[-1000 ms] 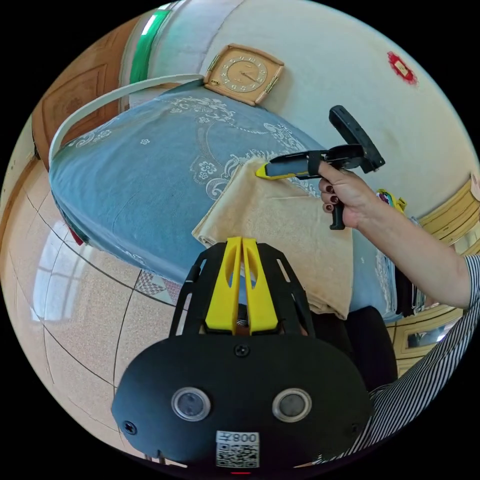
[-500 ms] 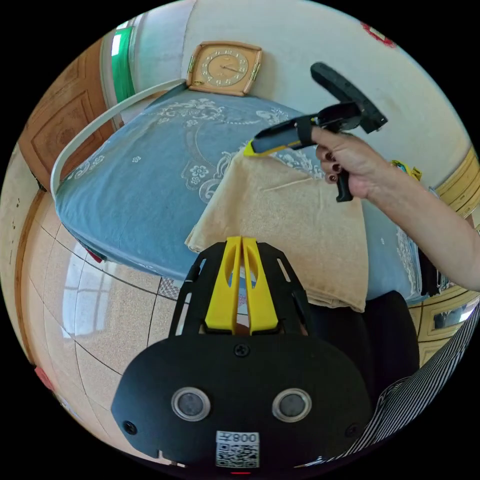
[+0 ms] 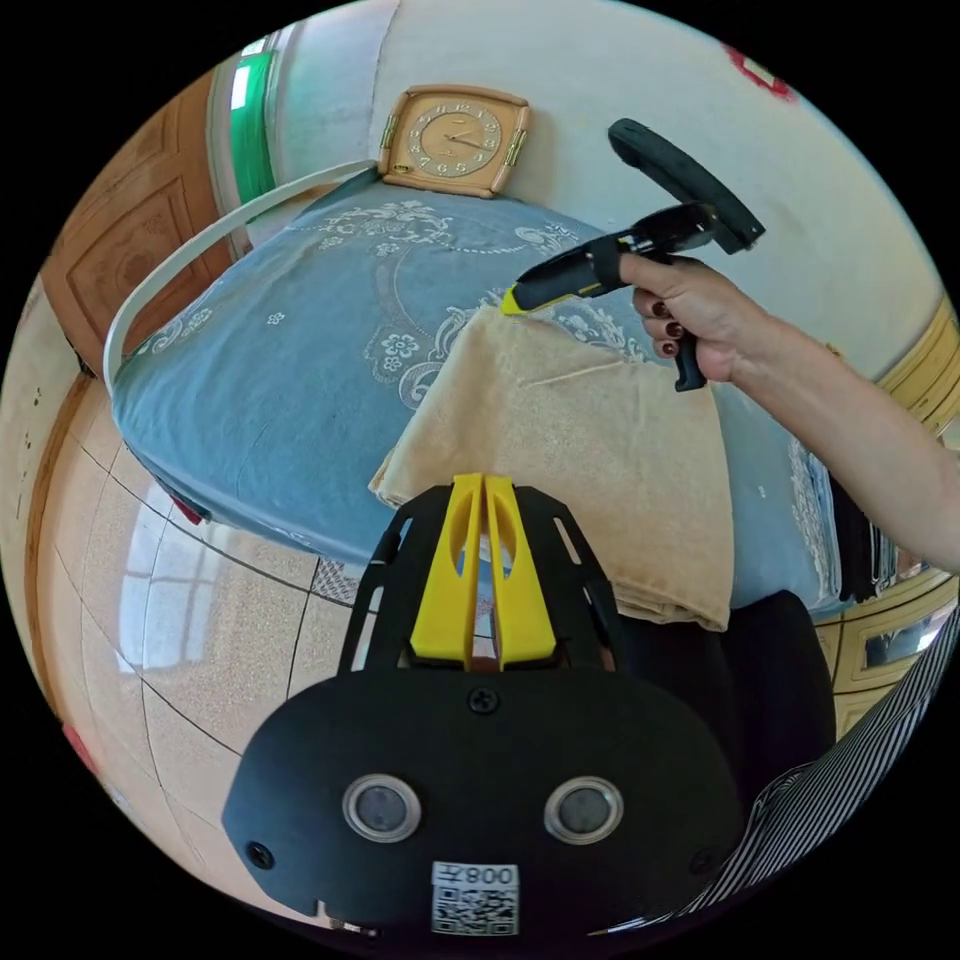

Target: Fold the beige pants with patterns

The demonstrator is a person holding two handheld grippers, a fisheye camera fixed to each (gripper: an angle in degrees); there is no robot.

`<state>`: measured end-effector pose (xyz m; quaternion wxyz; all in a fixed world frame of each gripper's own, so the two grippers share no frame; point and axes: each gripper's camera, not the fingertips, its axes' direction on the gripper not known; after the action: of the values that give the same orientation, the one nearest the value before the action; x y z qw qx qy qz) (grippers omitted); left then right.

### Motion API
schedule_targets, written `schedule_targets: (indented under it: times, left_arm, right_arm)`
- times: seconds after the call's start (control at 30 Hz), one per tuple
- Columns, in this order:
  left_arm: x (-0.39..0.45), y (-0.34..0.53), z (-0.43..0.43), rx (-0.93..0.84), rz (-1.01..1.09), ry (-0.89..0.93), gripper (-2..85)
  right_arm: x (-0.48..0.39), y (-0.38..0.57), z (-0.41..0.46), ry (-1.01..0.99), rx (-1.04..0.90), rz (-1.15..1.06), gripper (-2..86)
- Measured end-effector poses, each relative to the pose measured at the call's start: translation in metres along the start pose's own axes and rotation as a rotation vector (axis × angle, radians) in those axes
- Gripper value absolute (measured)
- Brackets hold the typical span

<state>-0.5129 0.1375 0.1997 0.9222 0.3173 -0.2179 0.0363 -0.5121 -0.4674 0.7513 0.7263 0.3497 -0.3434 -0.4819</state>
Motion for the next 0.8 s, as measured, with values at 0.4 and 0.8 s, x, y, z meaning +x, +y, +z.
schedule_targets:
  times: [0.4,0.8]
  left_arm:
    - [0.032,0.008,0.02,-0.052,0.049,-0.02,0.1]
    - [0.051,0.006,0.03,-0.078,0.102,-0.031,0.1]
  right_arm:
    - [0.074,0.184,-0.073,-0.03,0.067,0.32,0.1]
    - [0.087,0.238,-0.154,-0.086,0.151,0.443,0.1]
